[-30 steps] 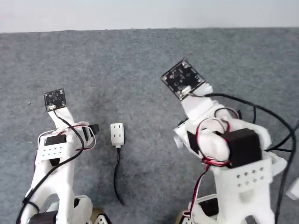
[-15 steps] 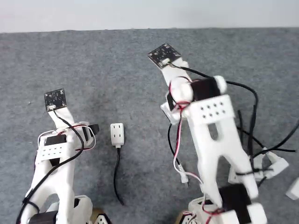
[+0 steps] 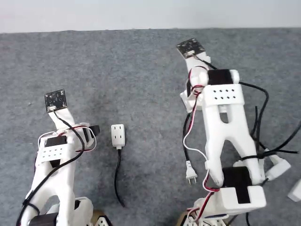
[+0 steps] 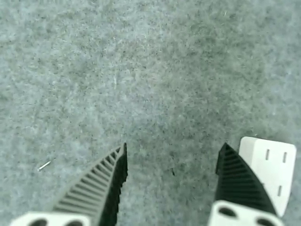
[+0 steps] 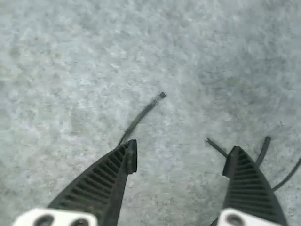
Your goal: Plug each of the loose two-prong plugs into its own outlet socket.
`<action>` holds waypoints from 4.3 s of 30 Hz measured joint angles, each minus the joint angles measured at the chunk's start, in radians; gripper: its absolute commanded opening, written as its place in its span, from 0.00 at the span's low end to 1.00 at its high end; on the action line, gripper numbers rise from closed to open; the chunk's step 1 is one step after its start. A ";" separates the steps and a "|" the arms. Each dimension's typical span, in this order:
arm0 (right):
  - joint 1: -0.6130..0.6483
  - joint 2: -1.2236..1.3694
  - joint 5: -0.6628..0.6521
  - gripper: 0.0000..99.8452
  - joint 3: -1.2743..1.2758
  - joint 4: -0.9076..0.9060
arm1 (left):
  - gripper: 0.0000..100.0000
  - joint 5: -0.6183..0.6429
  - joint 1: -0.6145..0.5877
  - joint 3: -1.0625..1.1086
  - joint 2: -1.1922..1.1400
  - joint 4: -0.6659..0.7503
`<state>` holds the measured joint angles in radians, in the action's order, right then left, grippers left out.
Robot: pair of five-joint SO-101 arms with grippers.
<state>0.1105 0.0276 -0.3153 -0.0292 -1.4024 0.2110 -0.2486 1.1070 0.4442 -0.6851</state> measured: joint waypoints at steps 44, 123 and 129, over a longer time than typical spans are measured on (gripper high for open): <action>0.106 -0.512 0.058 0.13 1.109 0.394 | 0.29 0.000 0.000 0.000 0.000 0.000; 0.744 -0.680 0.023 0.01 0.661 0.365 | 0.01 -0.723 0.247 -0.041 -0.006 -0.290; 0.747 -0.640 0.021 0.01 0.667 0.394 | 0.01 -0.755 0.264 0.029 0.086 -0.293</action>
<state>0.8577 -0.6122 -0.2938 0.6383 -1.0081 -0.5439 0.0153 1.1362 0.5301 -0.9782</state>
